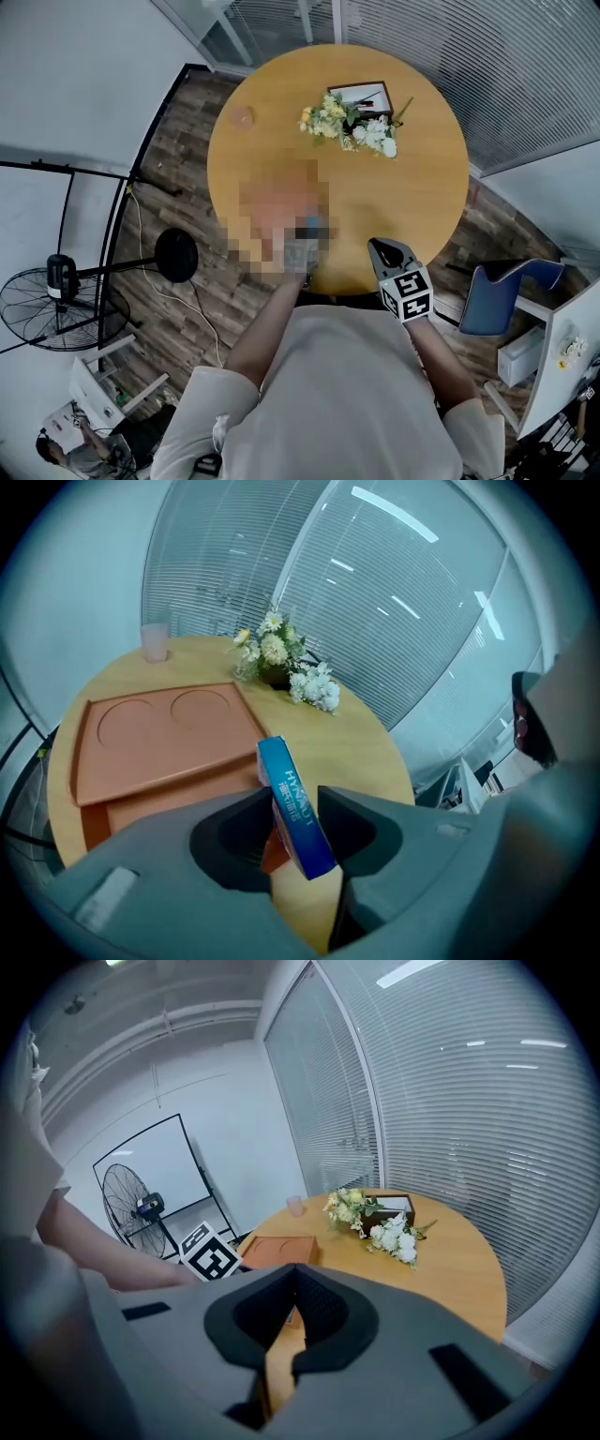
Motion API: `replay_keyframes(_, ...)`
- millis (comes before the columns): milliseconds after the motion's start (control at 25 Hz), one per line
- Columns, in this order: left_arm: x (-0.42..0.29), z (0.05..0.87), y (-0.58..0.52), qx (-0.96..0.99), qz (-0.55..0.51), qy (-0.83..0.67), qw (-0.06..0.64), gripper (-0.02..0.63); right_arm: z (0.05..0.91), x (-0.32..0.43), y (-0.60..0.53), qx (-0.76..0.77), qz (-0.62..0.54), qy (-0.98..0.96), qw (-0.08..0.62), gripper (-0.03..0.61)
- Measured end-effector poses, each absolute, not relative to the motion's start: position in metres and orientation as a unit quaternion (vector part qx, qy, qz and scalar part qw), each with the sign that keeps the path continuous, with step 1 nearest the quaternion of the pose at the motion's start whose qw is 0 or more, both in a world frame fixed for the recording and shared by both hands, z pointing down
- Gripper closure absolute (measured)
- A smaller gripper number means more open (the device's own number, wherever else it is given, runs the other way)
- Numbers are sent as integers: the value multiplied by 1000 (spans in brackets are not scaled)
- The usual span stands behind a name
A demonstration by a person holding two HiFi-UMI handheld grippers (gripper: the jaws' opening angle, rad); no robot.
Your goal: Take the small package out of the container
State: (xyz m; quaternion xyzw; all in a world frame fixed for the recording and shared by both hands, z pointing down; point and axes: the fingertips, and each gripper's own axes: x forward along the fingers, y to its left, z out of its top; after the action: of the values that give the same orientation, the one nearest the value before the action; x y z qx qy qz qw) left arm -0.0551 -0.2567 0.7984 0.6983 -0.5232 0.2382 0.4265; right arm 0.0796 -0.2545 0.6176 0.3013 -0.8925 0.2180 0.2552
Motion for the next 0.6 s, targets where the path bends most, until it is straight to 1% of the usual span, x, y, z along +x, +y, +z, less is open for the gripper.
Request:
replay_keyframes(120,-68,797,-255,677,238,-549,429,530,620,80,-258,293,219,-895,254,575)
replay_keyframes(400,-87,781,-248,665,205,-579,425,537,621,68,-264,272,218,-904,248,575)
replay_keyframes(600,-98,752,-243,671,180,-598,399,537,624,57,-261,257,210,-909,251,575)
